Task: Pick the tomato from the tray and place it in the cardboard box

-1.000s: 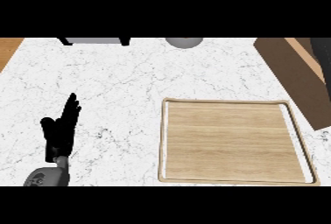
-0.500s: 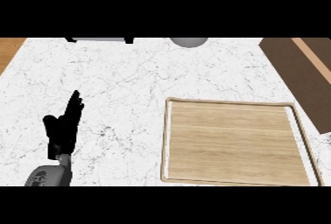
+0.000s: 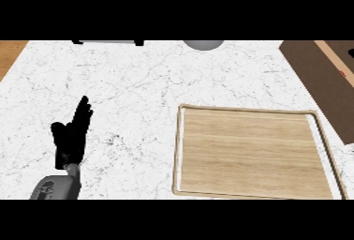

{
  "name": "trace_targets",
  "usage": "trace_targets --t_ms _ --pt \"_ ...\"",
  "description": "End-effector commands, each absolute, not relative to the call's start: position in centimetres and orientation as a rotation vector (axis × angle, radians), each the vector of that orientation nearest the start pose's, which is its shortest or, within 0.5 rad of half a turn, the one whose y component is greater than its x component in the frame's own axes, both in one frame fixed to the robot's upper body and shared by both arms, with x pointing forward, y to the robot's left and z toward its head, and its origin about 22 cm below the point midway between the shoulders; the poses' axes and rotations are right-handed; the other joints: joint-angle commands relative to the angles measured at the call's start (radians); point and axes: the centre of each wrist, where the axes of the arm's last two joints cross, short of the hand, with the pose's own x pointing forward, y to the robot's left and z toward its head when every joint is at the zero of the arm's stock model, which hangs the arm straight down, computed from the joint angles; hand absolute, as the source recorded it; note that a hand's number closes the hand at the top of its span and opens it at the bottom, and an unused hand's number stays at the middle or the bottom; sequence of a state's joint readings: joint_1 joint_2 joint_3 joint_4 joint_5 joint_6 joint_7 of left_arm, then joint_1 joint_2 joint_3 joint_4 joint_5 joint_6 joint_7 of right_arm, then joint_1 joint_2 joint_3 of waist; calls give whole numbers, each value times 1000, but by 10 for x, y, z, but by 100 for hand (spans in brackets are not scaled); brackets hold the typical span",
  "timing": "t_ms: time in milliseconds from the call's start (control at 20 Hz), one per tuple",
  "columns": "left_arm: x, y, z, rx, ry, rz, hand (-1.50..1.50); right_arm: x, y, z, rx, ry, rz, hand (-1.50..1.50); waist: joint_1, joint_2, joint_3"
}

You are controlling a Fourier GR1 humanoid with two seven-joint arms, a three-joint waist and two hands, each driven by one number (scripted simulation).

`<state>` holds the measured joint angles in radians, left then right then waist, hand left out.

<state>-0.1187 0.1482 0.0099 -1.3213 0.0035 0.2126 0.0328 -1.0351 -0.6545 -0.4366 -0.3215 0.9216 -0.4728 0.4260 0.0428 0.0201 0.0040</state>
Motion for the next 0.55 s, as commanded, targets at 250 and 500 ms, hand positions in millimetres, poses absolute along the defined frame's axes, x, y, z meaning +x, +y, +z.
trace_targets --t_ms 250,500 --pt "262 270 -36 266 -1397 57 0 419 -412 156 -1246 -1362 -346 -150 -15 -8 -1" --pt "264 274 -32 296 -1385 40 0 392 -453 153 -1190 -1429 -503 -150 -35 -16 -2"
